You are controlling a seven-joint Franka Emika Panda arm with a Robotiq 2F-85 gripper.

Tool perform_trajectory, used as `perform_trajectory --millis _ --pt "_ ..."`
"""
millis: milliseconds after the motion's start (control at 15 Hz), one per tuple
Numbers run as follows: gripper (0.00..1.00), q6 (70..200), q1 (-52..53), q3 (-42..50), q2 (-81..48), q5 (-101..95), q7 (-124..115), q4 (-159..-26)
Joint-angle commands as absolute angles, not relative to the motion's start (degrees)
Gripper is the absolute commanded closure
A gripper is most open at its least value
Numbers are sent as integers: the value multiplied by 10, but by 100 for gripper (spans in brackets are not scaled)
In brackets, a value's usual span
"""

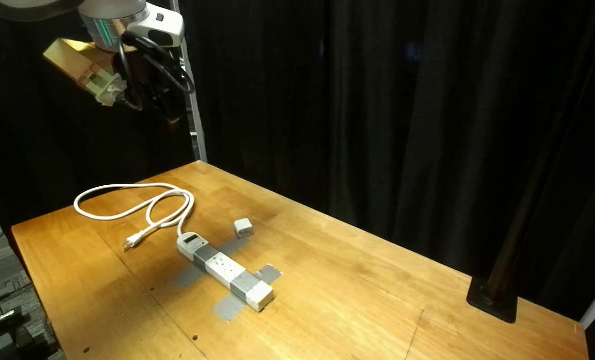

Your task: Plug the adapter into the extension cord

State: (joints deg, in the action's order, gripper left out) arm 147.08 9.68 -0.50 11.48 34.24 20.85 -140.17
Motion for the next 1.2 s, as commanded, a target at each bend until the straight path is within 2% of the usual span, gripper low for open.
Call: perform_trajectory --millis 0,333,400,800,1133 --pt "0 1501 89 2 85 282 276 -1379" --pt "0 1446 112 86 1 293 491 -1299" --pt "0 1431 70 55 -18 311 536 -1275" --pt "0 1376 -25 18 -144 408 796 -1138" --pt "0 1349 -159 -78 -227 454 1013 -1104"
